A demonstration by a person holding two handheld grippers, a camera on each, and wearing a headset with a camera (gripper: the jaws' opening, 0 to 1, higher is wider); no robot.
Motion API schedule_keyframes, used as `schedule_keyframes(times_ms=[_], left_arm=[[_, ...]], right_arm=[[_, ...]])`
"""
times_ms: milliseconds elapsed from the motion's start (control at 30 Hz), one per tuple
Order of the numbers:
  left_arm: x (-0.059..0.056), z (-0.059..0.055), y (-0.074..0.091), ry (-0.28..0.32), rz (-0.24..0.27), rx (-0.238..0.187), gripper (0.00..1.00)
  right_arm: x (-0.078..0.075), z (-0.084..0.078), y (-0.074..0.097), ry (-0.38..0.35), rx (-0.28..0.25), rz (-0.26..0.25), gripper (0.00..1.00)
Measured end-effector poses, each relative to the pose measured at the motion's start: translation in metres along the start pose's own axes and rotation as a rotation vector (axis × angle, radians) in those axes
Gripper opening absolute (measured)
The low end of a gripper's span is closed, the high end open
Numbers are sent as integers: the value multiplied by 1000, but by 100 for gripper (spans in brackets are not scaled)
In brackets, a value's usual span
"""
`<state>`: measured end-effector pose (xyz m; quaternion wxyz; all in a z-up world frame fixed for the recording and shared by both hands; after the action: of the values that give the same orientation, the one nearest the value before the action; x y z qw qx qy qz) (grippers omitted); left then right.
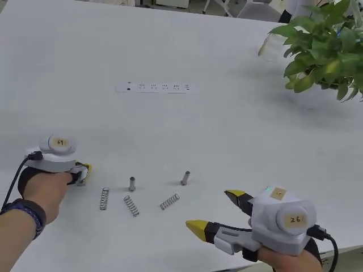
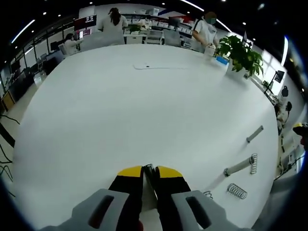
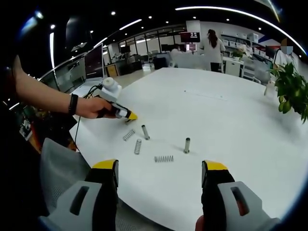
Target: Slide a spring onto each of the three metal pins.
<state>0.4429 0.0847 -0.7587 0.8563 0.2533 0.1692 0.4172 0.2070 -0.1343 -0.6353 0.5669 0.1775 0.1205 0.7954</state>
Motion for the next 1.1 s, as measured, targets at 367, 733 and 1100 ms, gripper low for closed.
schedule_keyframes(times_ms=[367, 733, 1100], left_arm=[[-2, -4, 8, -4, -17, 40, 0], [8, 2, 20, 41, 7, 12, 0], [12, 8, 31, 43, 17, -18, 0]], right_arm=[[0, 2, -1, 1, -8, -2, 69], [0, 3, -2, 0, -15, 2, 69], [-1, 4, -1, -1, -23, 2, 69]])
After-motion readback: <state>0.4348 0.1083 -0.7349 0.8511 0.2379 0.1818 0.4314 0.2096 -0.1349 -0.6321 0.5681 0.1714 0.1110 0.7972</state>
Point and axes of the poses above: the centre of the closed fingertips' face, and the gripper's own axes: y roughly backward along the fingers, x roughly to its left, z roughly out of its top, the point moved 3 cm from there along y, roughly backward along the fingers, and after that the axes turned 14 degrees about -x, right-handed, at the moved point
